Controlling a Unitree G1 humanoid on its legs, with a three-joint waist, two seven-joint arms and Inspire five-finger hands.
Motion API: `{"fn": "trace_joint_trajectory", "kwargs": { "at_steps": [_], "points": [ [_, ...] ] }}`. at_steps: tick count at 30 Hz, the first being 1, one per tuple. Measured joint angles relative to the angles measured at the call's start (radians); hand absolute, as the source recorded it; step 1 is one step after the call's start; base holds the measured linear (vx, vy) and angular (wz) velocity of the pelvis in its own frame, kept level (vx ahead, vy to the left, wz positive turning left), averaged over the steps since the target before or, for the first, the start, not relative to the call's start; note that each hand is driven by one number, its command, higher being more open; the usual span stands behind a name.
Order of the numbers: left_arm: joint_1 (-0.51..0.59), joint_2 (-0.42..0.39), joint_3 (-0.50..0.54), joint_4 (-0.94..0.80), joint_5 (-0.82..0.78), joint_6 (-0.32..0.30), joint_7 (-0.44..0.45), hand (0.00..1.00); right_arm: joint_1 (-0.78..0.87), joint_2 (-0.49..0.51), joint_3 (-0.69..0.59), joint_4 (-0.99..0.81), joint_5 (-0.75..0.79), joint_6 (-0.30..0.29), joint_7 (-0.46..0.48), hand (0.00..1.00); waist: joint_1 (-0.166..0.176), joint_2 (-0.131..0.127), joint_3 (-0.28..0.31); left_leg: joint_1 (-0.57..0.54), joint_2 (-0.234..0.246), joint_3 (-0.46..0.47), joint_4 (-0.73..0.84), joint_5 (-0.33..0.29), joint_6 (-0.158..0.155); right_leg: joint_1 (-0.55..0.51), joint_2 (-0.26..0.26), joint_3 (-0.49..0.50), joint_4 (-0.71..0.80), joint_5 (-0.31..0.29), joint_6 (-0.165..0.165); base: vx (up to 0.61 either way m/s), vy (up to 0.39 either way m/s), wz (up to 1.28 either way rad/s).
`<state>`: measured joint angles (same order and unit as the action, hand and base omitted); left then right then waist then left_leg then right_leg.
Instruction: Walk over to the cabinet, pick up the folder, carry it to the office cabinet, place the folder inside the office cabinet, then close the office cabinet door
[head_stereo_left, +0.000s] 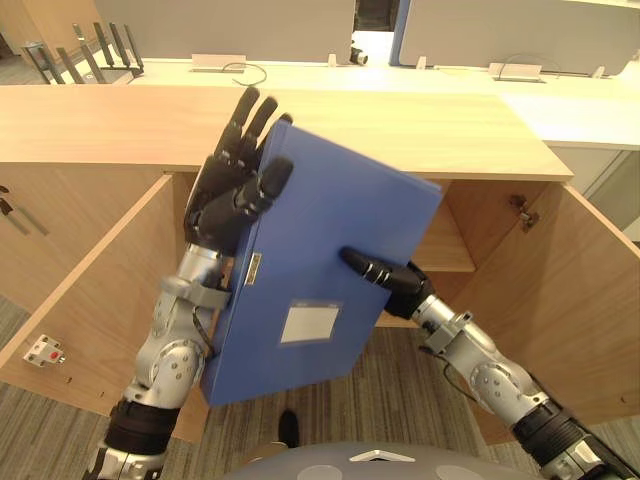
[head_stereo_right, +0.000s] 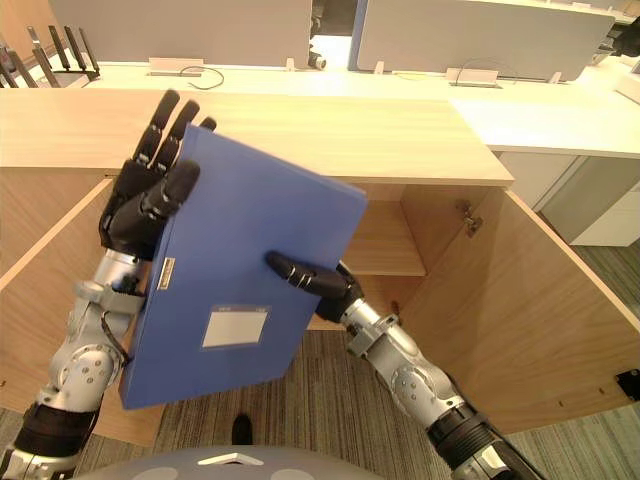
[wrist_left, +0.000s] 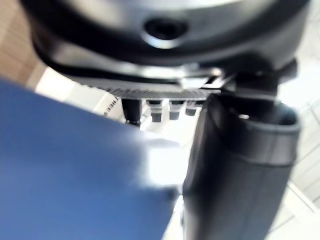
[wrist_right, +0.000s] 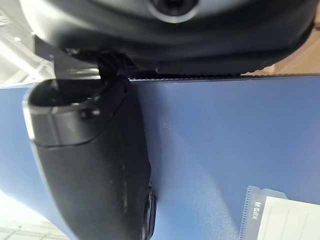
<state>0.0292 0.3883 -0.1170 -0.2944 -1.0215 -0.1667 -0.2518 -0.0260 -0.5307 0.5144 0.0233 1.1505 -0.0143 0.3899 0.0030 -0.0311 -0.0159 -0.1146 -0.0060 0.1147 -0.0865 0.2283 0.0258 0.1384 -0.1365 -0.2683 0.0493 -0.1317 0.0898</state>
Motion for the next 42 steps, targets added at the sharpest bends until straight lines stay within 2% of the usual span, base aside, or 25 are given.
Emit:
{"fn": "trace_joint_trajectory", "kwargs": {
  "at_steps": [7, 14, 17, 20, 22, 24, 30, 35, 39, 42],
  "points": [
    [0.139, -0.03, 0.018, 0.017, 0.004, 0.054, -0.01, 1.0, 0.1, 0.079, 0.027, 0.104, -0.009, 0.04, 0.052, 0.0, -0.007, 0.0, 0.0, 0.0, 0.0, 0.0, -0.004, -0.004, -0.007, -0.001, 0.0, 0.0, 0.004, -0.001, -0.001, -0.03, 0.003, 0.0],
    [0.181, -0.059, 0.061, 0.037, 0.004, 0.061, -0.005, 1.0, 0.112, 0.134, 0.027, 0.161, -0.029, 0.049, 0.059, 0.0, -0.005, 0.001, -0.002, -0.003, 0.004, -0.002, -0.004, -0.008, -0.01, -0.001, 0.0, 0.004, 0.001, 0.0, -0.001, 0.0, 0.002, 0.0],
    [0.185, -0.065, 0.069, 0.106, 0.004, 0.061, 0.001, 1.0, 0.109, 0.18, 0.029, 0.239, -0.045, 0.055, 0.06, 0.0, -0.001, 0.002, -0.004, -0.004, 0.005, -0.003, -0.004, -0.009, -0.011, -0.001, 0.0, 0.004, -0.001, 0.001, 0.0, 0.0, 0.0, 0.0],
    [0.22, -0.092, 0.108, 0.172, 0.009, 0.061, 0.003, 1.0, 0.117, 0.22, 0.04, 0.337, -0.048, 0.086, 0.064, 0.0, -0.002, 0.002, -0.004, -0.008, 0.005, -0.003, -0.004, -0.011, -0.013, -0.001, 0.0, 0.007, -0.01, 0.004, 0.001, 0.0, 0.0, 0.0],
    [0.223, -0.128, 0.144, 0.219, 0.007, 0.058, 0.003, 1.0, 0.126, 0.252, 0.007, 0.411, -0.052, 0.097, 0.059, 0.0, 0.002, 0.004, -0.003, -0.015, 0.006, -0.006, -0.004, -0.013, -0.012, -0.001, 0.001, 0.005, -0.019, 0.005, 0.002, 0.0, 0.0, 0.0],
    [0.228, -0.164, 0.201, 0.274, 0.008, 0.052, 0.011, 1.0, 0.127, 0.3, -0.07, 0.527, -0.138, 0.111, 0.036, 0.0, 0.017, 0.005, -0.002, -0.013, 0.006, -0.006, -0.004, -0.022, -0.008, 0.001, 0.001, 0.004, -0.019, 0.003, 0.001, 0.04, -0.026, 0.0],
    [0.263, -0.205, 0.323, 0.471, 0.049, 0.037, 0.045, 1.0, 0.13, 0.302, -0.206, 0.65, -0.285, 0.131, -0.03, 0.0, 0.027, 0.013, 0.008, -0.013, -0.003, -0.013, -0.004, -0.029, -0.009, 0.006, -0.002, -0.006, -0.018, -0.013, 0.007, 0.05, -0.036, 0.05],
    [0.279, -0.248, 0.378, 0.632, 0.12, 0.037, 0.108, 1.0, 0.127, 0.351, -0.357, 0.65, -0.282, 0.121, -0.073, 0.0, 0.025, 0.004, 0.017, -0.004, -0.009, -0.025, -0.004, -0.037, -0.014, 0.022, -0.007, -0.026, -0.019, -0.022, 0.012, 0.06, -0.049, 0.08],
    [0.287, -0.301, 0.409, 0.743, 0.129, 0.037, 0.186, 1.0, 0.098, 0.396, -0.429, 0.65, -0.276, 0.087, -0.131, 0.0, 0.027, 0.001, 0.044, 0.017, -0.009, -0.027, -0.004, -0.042, -0.019, 0.046, -0.009, -0.03, -0.018, -0.033, 0.01, 0.04, -0.078, 0.03],
    [0.294, -0.318, 0.41, 0.824, 0.13, 0.047, 0.199, 1.0, 0.086, 0.434, -0.464, 0.65, -0.234, 0.072, -0.169, 0.0, 0.028, 0.001, 0.058, 0.021, -0.01, -0.027, -0.004, -0.047, -0.023, 0.05, -0.01, -0.031, -0.018, -0.038, 0.011, 0.0, -0.065, -0.01]
  ]
}}
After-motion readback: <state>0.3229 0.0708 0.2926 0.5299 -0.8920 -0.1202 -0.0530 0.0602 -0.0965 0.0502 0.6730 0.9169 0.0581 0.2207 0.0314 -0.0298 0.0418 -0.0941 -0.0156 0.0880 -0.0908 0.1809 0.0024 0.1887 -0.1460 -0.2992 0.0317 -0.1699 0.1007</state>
